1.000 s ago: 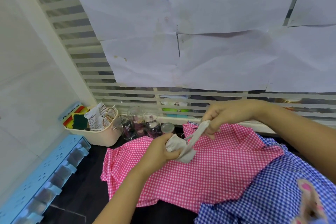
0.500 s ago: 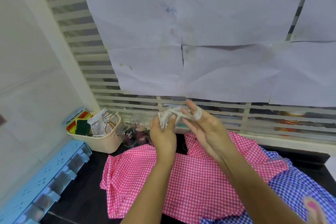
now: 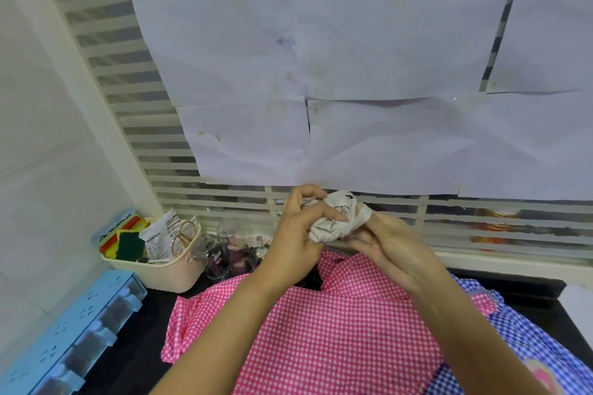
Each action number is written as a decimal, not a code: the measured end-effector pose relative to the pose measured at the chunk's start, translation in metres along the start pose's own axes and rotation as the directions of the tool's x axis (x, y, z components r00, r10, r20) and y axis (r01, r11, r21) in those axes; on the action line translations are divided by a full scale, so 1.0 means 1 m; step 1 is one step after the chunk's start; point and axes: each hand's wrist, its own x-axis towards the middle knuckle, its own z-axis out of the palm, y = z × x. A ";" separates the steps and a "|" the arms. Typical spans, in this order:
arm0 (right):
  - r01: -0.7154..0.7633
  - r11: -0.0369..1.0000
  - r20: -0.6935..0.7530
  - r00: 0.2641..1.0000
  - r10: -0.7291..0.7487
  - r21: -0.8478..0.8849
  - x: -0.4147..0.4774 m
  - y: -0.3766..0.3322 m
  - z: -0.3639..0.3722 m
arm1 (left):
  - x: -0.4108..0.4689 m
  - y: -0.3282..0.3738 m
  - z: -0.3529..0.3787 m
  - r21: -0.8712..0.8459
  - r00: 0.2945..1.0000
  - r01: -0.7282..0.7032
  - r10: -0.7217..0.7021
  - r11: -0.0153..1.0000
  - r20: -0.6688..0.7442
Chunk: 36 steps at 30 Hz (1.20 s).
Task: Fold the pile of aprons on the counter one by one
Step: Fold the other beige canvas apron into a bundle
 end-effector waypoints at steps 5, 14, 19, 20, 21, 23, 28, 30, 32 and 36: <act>0.042 0.990 -0.076 0.996 -0.053 -0.138 -0.004 0.001 0.009 | 0.002 0.010 -0.010 -0.024 0.993 0.010 -0.007 1.000 0.119; 0.044 0.993 0.010 0.999 -0.043 -0.113 0.003 0.016 0.040 | -0.003 0.011 -0.051 0.098 0.972 -0.008 -0.016 0.995 0.236; -0.009 1.000 0.134 0.991 0.010 -0.008 0.023 0.001 0.072 | -0.002 0.025 -0.087 0.078 0.955 0.085 -0.104 0.993 0.277; 0.019 0.999 0.138 0.990 -0.013 -0.041 0.028 -0.005 0.081 | 0.001 0.027 -0.095 0.079 0.963 0.081 -0.099 0.994 0.252; 0.048 0.997 0.149 0.988 -0.038 -0.067 0.032 -0.012 0.090 | 0.004 0.031 -0.103 0.090 0.973 0.077 -0.094 0.993 0.209; 0.107 0.989 0.179 0.980 -0.088 -0.101 0.036 -0.025 0.108 | 0.011 0.038 -0.121 0.063 0.986 0.153 -0.157 0.986 0.062; 0.332 0.927 0.221 0.930 -0.292 -0.173 0.045 -0.060 0.141 | 0.025 0.059 -0.155 -0.684 0.873 0.340 -0.487 0.645 -0.025; 0.433 0.862 0.241 0.895 -0.375 -0.264 0.045 -0.069 0.153 | 0.027 0.069 -0.158 -0.592 0.875 0.368 -0.483 0.717 -0.040; 0.522 0.785 0.302 0.848 -0.436 -0.333 0.042 -0.073 0.166 | 0.028 0.078 -0.156 -0.369 0.900 0.331 -0.408 0.869 -0.153; 0.703 0.420 0.488 0.705 -0.515 -0.573 0.027 -0.080 0.189 | 0.035 0.091 -0.165 -0.093 0.837 0.224 -0.240 0.970 -0.492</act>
